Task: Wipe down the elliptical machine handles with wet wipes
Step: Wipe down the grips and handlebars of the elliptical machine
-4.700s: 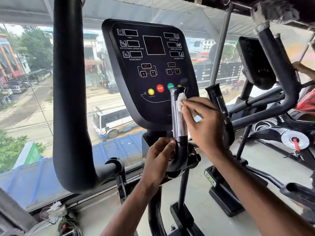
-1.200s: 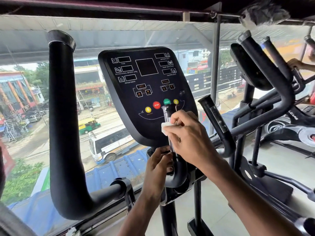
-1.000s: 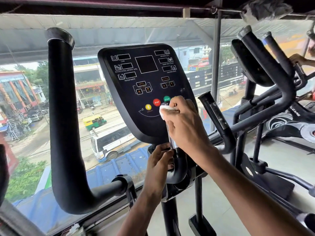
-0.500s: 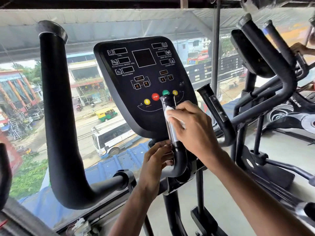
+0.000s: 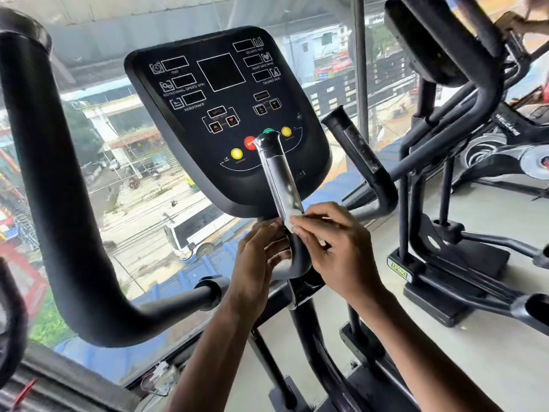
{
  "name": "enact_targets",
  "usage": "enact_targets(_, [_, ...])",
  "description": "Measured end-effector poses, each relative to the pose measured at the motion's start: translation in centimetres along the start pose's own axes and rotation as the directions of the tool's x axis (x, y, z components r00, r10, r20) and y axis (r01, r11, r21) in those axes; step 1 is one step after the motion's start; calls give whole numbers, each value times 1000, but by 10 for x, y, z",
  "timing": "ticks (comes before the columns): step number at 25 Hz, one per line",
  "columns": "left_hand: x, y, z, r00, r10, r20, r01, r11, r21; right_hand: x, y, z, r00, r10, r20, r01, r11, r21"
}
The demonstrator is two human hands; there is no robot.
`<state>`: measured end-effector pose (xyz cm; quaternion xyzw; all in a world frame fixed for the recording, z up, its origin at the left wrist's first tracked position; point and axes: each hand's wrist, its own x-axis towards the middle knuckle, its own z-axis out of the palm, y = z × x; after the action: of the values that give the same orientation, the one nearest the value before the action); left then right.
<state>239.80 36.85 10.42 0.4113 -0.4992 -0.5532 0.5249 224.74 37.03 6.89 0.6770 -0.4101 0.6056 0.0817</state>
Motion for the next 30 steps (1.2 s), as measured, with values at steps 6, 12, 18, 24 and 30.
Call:
enact_targets(6, [-3, 2, 0, 1000, 0, 9, -1, 1000, 23, -30, 3, 2, 998, 34, -59, -32, 999, 35])
enact_targets(12, [-4, 3, -2, 1000, 14, 19, -16, 997, 82, -68, -7, 19, 996, -18, -83, 14, 999, -48])
enact_targets(18, [-4, 2, -1, 1000, 27, 7, -27, 996, 84, -52, -14, 30, 966, 105, -235, -100, 994, 36])
enact_targets(24, [-3, -4, -5, 998, 68, 19, -70, 976, 207, -64, -2, 17, 936, 213, -281, -188, 976, 114])
enact_targets(30, [0, -19, -26, 995, 69, 69, -94, 862, 499, -62, -16, 31, 922, 216, -322, -181, 974, 136])
